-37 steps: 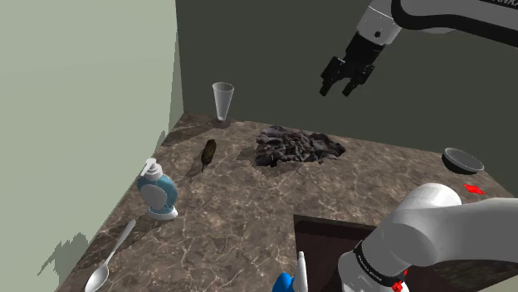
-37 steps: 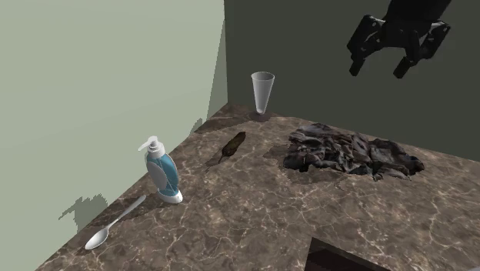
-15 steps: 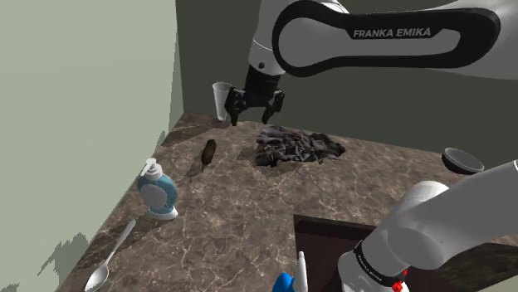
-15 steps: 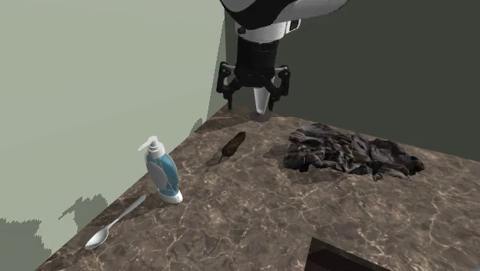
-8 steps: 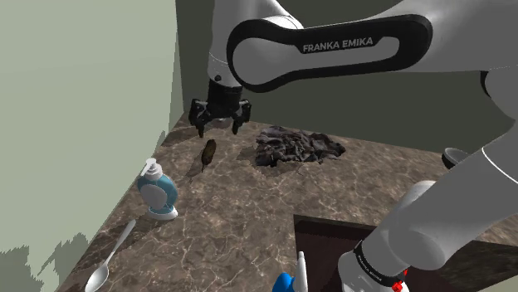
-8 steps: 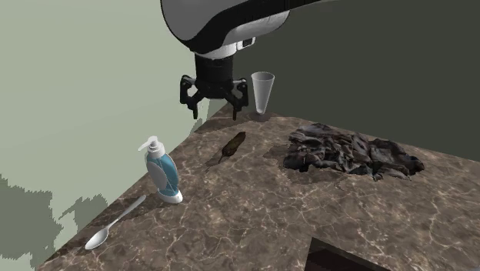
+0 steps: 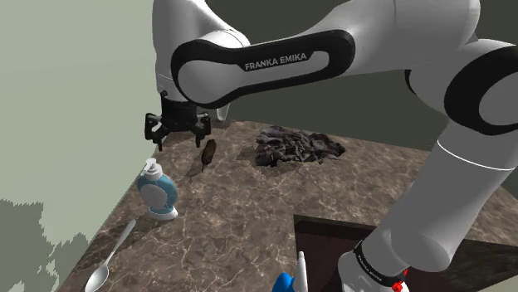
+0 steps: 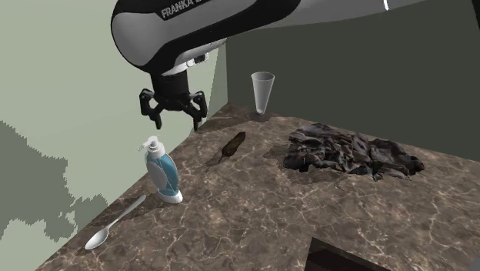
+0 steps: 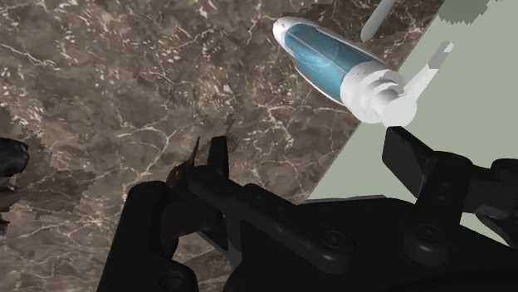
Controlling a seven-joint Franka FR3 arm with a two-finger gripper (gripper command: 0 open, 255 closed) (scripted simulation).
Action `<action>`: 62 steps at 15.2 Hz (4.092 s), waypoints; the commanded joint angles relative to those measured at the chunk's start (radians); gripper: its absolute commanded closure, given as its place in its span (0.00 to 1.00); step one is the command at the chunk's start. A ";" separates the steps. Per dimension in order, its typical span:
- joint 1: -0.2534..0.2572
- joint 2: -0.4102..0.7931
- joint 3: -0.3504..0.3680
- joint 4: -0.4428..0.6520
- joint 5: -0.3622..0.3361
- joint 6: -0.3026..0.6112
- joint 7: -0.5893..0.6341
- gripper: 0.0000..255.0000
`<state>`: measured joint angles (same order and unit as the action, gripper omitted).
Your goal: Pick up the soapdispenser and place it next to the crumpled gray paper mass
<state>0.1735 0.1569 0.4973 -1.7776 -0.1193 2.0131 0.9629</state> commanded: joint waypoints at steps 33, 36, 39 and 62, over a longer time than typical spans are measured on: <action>0.111 0.257 -0.003 0.209 -0.125 0.002 0.127 1.00; 0.111 0.249 0.001 0.237 -0.118 -0.034 0.121 1.00; 0.113 0.242 0.003 0.269 -0.113 -0.071 0.116 1.00; 0.167 0.277 0.010 0.635 -0.120 -0.400 0.095 1.00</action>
<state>0.3365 0.4272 0.5083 -1.1688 -0.2368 1.6325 1.0596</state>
